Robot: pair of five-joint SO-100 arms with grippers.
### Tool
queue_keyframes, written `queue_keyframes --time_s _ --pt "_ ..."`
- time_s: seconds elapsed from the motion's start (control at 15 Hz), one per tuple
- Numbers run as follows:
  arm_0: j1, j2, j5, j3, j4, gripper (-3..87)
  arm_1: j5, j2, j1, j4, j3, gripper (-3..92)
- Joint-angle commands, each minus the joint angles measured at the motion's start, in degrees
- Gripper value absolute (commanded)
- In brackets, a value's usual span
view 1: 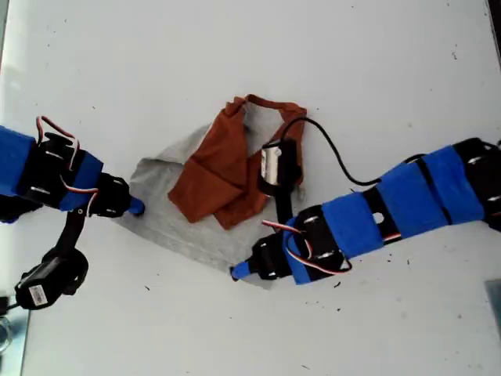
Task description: Fold t shirt
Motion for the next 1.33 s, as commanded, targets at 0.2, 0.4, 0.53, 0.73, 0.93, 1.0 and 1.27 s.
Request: queue_keyframes --time_s 0.2,0.4,0.53,0.73,0.93,1.0,1.27 --pt "-1.5 -0.5 -0.4 -2.9 -3.9 -0.3 -2.4 -5.1 3.1 -3.8 0.7 3.4" --pt "1.5 -1.1 -1.8 -5.4 -7.0 -0.3 -1.2 -0.2 1.3 -3.5 6.1 3.2" --pt "4.6 -4.3 -3.5 -9.6 -10.6 -0.3 -0.3 9.4 1.0 -3.9 16.0 3.1" --pt "8.1 -16.8 -3.7 -25.9 -12.4 -0.3 0.6 37.1 1.0 -7.8 43.5 3.1" --pt "10.2 -24.8 -4.2 -39.5 -12.0 -0.3 1.0 54.2 0.9 -2.0 53.1 3.1" --pt "9.6 -24.1 -3.8 -40.5 -11.6 -0.3 -0.3 55.4 1.6 -2.1 53.3 3.1" --pt "3.7 -14.0 1.1 -40.2 -6.2 -0.3 -7.5 58.2 8.4 -4.5 50.2 3.1"
